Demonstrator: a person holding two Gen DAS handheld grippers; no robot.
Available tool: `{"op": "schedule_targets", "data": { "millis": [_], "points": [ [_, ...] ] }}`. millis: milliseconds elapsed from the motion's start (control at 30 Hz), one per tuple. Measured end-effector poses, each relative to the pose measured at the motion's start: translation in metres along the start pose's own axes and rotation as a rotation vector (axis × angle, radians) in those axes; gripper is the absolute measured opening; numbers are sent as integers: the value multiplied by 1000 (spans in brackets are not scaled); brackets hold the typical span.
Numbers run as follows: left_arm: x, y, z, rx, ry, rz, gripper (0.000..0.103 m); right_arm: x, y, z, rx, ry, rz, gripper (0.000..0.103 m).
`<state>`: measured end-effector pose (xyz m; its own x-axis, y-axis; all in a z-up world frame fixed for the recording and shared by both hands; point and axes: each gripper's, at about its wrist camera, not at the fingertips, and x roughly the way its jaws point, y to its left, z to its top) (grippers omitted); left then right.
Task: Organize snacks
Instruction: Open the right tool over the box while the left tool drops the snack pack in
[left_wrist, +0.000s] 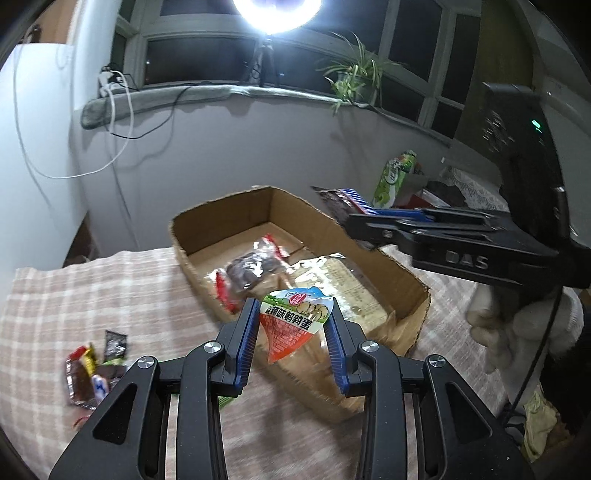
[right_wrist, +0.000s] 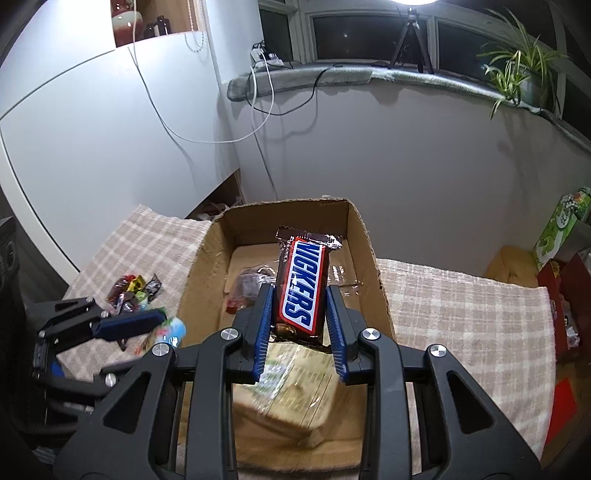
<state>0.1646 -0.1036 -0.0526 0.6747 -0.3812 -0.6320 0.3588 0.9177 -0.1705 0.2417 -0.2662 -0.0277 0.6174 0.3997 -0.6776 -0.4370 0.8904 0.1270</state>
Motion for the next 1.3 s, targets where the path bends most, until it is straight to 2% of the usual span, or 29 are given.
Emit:
{"op": "schedule_targets", "data": {
  "millis": [300, 567, 633, 700, 767, 800, 933, 1300],
  "points": [
    [19, -16, 3, 30, 29, -12, 34, 24, -13, 2, 16, 31, 20, 29],
    [27, -22, 3, 43, 46, -12, 35, 29, -17, 1, 20, 34, 12, 30],
    [28, -23, 3, 45, 49, -13, 35, 27, -17, 1, 21, 29, 13, 43],
    [28, -24, 3, 46, 48, -8, 35, 25, -15, 2, 16, 20, 11, 50],
    [28, -24, 4, 44, 49, -5, 40, 21, -12, 3, 7, 11, 6, 52],
    [28, -25, 4, 43, 47, -3, 47, 20, -11, 4, 5, 7, 5, 54],
    [24, -26, 4, 47, 34, 5, 49, 13, -7, 6, -5, -5, 0, 67],
    [1, -27, 2, 53, -4, 18, 49, -10, 7, 6, -4, -42, -19, 70]
  ]
}}
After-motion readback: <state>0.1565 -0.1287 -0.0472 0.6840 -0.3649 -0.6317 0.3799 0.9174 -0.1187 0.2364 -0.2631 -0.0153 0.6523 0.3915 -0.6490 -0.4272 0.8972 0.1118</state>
